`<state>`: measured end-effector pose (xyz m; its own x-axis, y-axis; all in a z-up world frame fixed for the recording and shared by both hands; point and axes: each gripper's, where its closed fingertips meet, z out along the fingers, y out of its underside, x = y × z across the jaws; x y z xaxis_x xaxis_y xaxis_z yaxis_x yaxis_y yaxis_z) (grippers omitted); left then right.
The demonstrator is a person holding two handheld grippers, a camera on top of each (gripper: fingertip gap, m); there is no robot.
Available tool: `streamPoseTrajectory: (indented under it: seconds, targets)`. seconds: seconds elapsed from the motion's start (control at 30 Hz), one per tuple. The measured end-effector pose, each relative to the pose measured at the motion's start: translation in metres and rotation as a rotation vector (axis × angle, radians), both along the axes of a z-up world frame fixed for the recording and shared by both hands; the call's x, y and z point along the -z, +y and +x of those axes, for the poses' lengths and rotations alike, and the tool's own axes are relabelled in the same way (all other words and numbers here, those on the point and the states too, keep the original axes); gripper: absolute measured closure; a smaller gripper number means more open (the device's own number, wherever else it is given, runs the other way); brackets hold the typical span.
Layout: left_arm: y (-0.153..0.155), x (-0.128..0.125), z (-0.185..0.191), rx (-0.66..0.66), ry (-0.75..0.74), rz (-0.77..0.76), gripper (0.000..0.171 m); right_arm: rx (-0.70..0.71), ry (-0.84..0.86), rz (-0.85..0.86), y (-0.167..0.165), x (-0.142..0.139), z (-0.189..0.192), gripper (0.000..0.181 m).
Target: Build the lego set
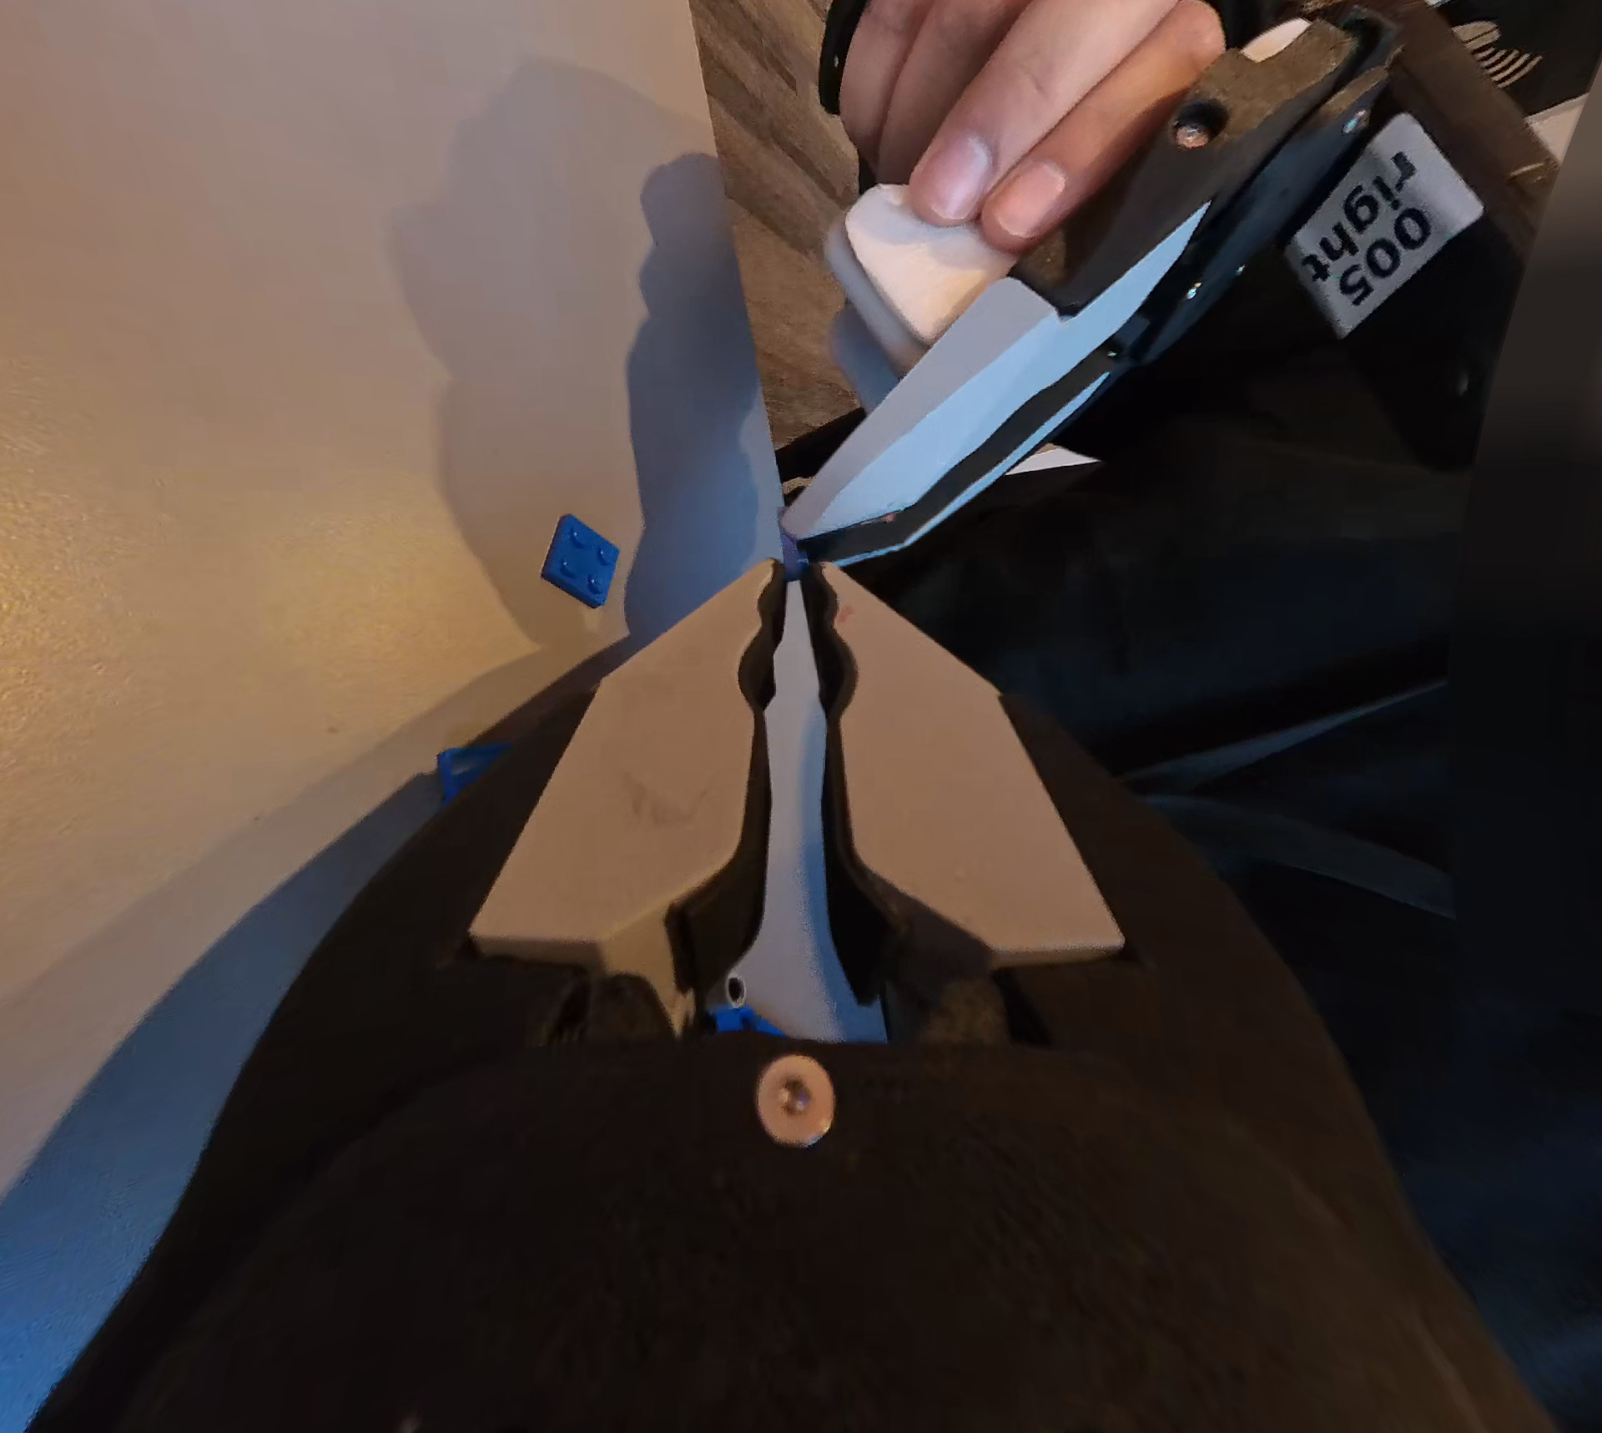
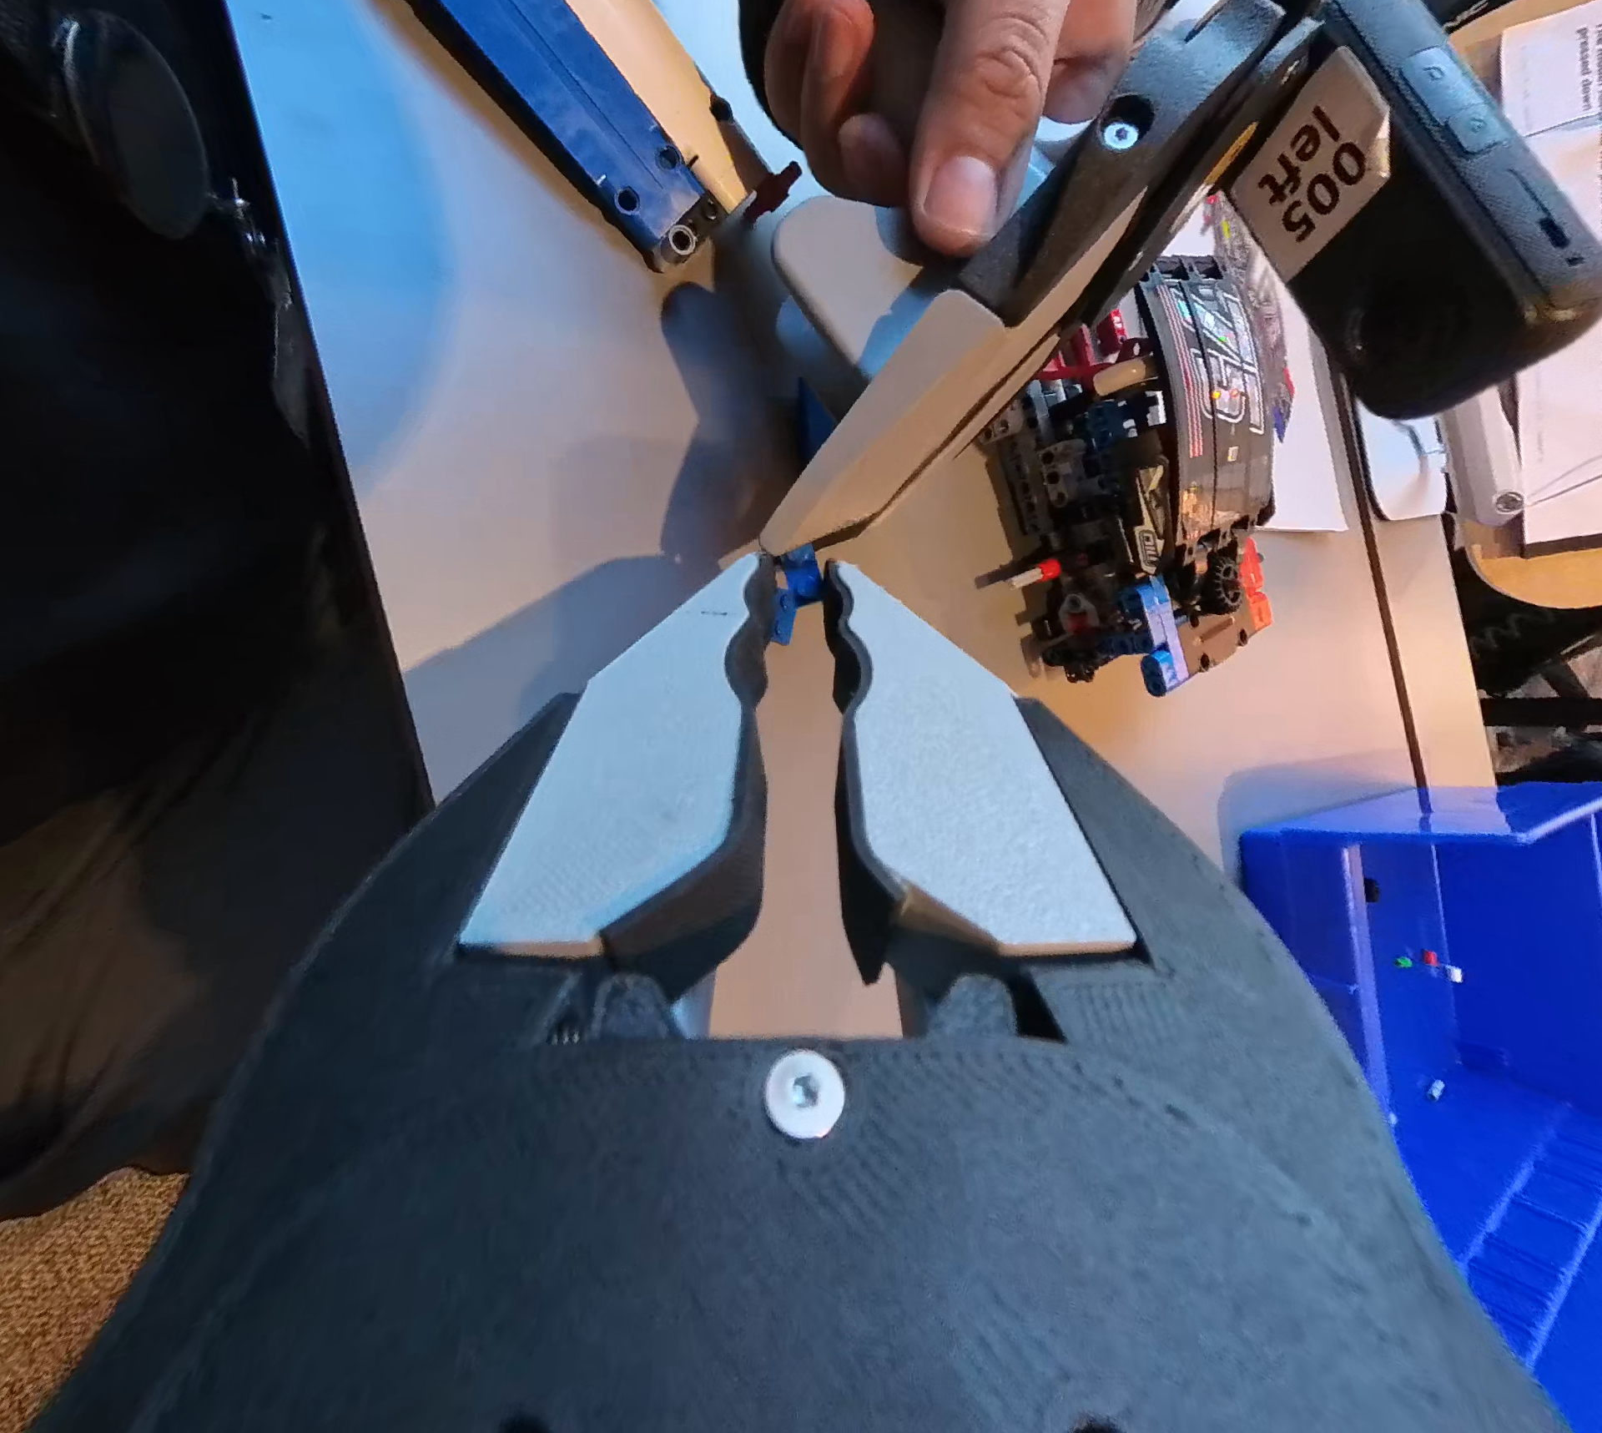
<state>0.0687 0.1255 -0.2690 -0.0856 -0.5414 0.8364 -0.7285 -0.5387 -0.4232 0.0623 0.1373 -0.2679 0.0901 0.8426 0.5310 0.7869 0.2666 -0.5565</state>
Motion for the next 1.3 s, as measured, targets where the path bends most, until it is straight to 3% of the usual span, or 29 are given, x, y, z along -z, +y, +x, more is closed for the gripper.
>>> streamPoseTrajectory:
  seconds: [0.53, 0.77, 0.9, 1.1, 1.2, 1.3]
  targets:
    - [-0.010, 0.004, -0.008, 0.080, 0.028, 0.020, 0.170, -0.035, -0.014, -0.042, -0.008, 0.006, -0.006, 0.177]
    - [-0.001, 0.007, -0.007, 0.039, 0.026, 0.066, 0.168, 0.071, 0.050, -0.167, 0.002, 0.012, -0.001, 0.177]
    - [0.004, 0.013, -0.009, 0.025, 0.051, 0.184, 0.155, 0.172, 0.079, -0.343, 0.012, 0.029, 0.010, 0.178]
    - [0.021, 0.036, -0.013, -0.001, 0.130, 0.620, 0.155, 0.293, 0.082, -0.668, 0.016, 0.045, 0.024, 0.178]
    - [0.027, 0.044, -0.009, -0.009, 0.142, 0.790, 0.165, 0.309, 0.070, -0.737, 0.017, 0.043, 0.021, 0.178]
    - [0.029, 0.045, -0.008, -0.031, 0.139, 0.823, 0.166, 0.304, 0.054, -0.734, 0.018, 0.038, 0.014, 0.178]
